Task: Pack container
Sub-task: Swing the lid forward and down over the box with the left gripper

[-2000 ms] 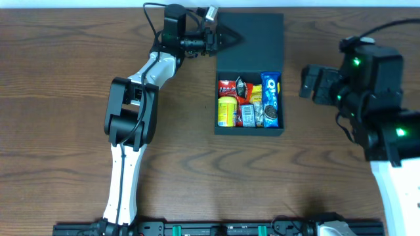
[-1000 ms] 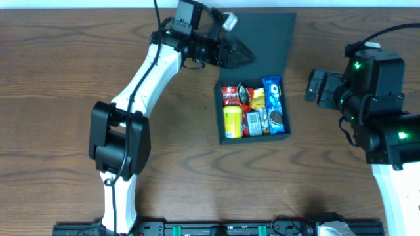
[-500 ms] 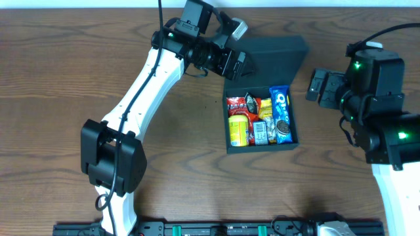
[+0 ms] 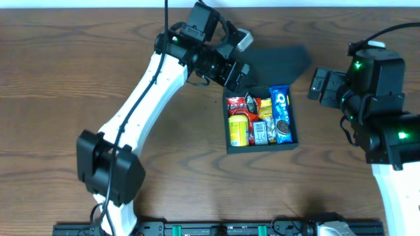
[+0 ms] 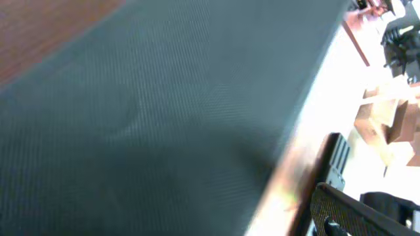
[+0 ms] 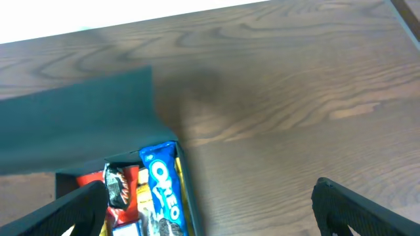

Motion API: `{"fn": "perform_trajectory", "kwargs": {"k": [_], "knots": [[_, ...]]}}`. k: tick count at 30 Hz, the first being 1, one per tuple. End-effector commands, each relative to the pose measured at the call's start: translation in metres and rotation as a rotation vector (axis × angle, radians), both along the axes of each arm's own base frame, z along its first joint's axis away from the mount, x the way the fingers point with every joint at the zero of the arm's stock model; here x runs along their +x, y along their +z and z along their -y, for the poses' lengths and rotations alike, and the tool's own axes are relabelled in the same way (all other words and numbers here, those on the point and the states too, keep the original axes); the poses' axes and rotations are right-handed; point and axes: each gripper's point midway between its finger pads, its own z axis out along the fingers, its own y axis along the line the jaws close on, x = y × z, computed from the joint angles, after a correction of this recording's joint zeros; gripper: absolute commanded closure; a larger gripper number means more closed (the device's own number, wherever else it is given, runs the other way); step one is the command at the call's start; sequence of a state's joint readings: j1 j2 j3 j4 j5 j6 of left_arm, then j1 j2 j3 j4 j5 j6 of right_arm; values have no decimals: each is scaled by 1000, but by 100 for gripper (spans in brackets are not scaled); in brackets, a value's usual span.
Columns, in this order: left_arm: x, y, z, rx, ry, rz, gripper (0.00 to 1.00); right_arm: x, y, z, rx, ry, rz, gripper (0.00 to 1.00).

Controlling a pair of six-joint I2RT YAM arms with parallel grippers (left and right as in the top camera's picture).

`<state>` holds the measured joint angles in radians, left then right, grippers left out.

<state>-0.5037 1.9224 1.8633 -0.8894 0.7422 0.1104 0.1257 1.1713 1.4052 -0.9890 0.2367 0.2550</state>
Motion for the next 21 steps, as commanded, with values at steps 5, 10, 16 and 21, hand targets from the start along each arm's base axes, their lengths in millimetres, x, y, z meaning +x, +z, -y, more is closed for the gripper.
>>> {"fn": "perform_trajectory", "kwargs": {"k": [5, 10, 16, 21], "knots": [[-38, 46, -3, 9, -43, 79, 4, 0, 1, 13, -19, -38, 2, 1], [-63, 58, -10, 24, -61, 56, 4, -1, 1, 14, -19, -42, 1, 1], [-86, 56, -11, 72, -84, 26, 4, -1, 0, 12, -9, -31, -6, 1], [-80, 53, -28, 205, 41, 79, 4, -1, -4, -2, 45, 27, -19, 1]]}}
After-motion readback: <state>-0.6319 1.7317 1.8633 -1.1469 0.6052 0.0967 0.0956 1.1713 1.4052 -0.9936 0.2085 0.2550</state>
